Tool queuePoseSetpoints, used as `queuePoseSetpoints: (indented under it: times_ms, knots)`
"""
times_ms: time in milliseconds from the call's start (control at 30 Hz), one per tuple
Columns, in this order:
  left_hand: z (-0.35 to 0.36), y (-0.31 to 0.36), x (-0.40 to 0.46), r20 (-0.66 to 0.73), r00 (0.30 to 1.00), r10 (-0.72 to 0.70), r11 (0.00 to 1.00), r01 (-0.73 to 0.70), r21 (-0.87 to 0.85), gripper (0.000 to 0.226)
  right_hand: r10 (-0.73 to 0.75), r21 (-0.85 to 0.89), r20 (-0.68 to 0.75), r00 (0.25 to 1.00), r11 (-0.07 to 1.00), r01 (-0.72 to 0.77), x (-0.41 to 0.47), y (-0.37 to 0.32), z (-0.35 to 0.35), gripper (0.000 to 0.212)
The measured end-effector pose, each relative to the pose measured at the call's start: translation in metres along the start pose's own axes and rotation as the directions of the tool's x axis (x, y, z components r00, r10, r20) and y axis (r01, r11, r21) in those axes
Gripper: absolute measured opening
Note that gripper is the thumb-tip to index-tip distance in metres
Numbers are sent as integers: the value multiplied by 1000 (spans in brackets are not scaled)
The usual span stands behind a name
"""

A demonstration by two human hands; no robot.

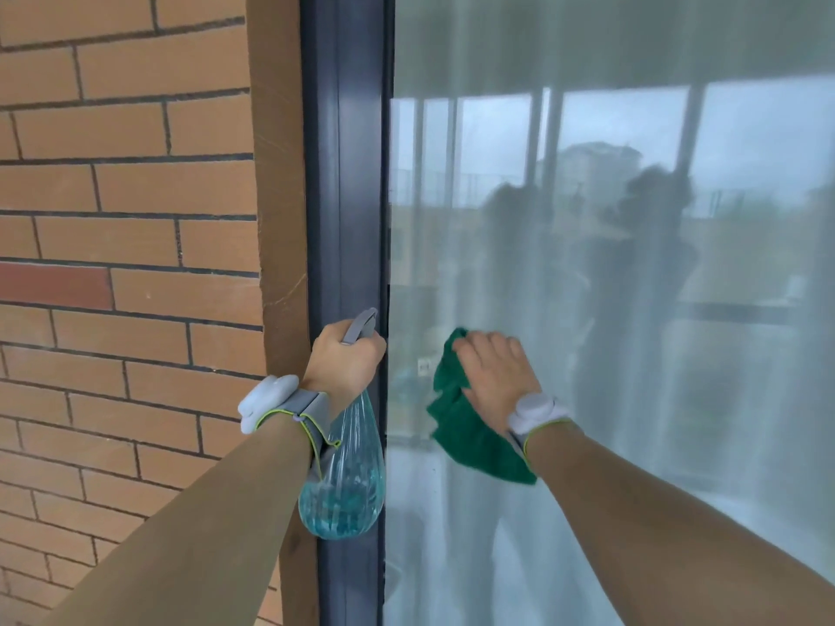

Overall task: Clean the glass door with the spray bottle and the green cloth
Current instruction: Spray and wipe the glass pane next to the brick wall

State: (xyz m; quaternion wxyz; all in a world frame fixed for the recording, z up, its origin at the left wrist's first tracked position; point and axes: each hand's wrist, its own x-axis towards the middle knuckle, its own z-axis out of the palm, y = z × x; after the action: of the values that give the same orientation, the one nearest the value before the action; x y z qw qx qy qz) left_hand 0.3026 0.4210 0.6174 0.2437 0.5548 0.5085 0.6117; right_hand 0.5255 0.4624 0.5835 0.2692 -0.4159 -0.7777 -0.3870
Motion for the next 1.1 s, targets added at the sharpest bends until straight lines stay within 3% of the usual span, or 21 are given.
queuePoseSetpoints:
  times_ms: [167, 367, 600, 767, 967, 1100]
  knots:
    - [28, 11, -8, 29, 1000, -5, 1000, 4, 24, 18, -173, 103, 250, 953, 983, 152, -73, 9, 16, 63]
    - [93, 27, -37, 144, 989, 12, 1000, -11, -9, 19, -91, 110, 396, 914, 993, 51, -96, 30, -3, 50]
    - [140, 31, -65, 286, 956, -58, 998, 58, 7, 17, -14, 55, 275, 961, 998, -1, -117, 51, -11, 54]
    - [151, 32, -64, 243, 969, -39, 997, 23, 70, 34, -25, 22, 244, 969, 1000, 21, -128, 56, -4, 54]
    - [128, 10, -51, 151, 988, -7, 1000, 2, 27, 32, -173, 16, 165, 971, 985, 172, -101, 37, 12, 65]
    - [105, -3, -43, 142, 990, -13, 999, 17, -30, 27, -297, -33, 84, 951, 953, 300, -66, 39, 25, 55]
